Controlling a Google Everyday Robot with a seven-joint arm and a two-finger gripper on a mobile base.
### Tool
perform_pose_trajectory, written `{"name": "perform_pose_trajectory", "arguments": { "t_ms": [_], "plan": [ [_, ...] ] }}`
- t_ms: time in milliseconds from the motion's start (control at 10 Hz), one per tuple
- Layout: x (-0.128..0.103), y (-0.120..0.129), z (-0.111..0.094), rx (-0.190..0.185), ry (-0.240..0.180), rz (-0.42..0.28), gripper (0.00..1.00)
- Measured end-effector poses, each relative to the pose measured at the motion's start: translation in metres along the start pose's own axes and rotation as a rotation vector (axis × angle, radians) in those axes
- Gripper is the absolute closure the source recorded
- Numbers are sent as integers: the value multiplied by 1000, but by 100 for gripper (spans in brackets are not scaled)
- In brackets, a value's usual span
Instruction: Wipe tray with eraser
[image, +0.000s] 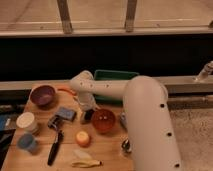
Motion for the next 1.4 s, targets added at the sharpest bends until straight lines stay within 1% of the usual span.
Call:
{"name": "perform_pose_trajectory", "arguments": {
  "t_ms": [300, 400, 500, 600, 700, 800, 1000, 1100, 1200, 1400],
  "plan": [
    [-2, 8, -5, 3, -20, -6, 74],
    [-4, 12, -8, 4, -27, -12, 86],
    [-6, 15, -9, 4, -32, -16, 94],
    [-6, 16, -11, 6, -37, -17, 99],
    [-6, 17, -14, 5, -47, -19, 100],
    [-3, 16, -21, 6, -65, -24, 100],
    [8, 16, -44, 10, -111, -42, 100],
    [16, 19, -63, 11, -149, -62, 100],
    [22, 21, -74, 9, -173, -83, 100],
    [39, 29, -112, -17, -262, -149, 100]
  ]
}}
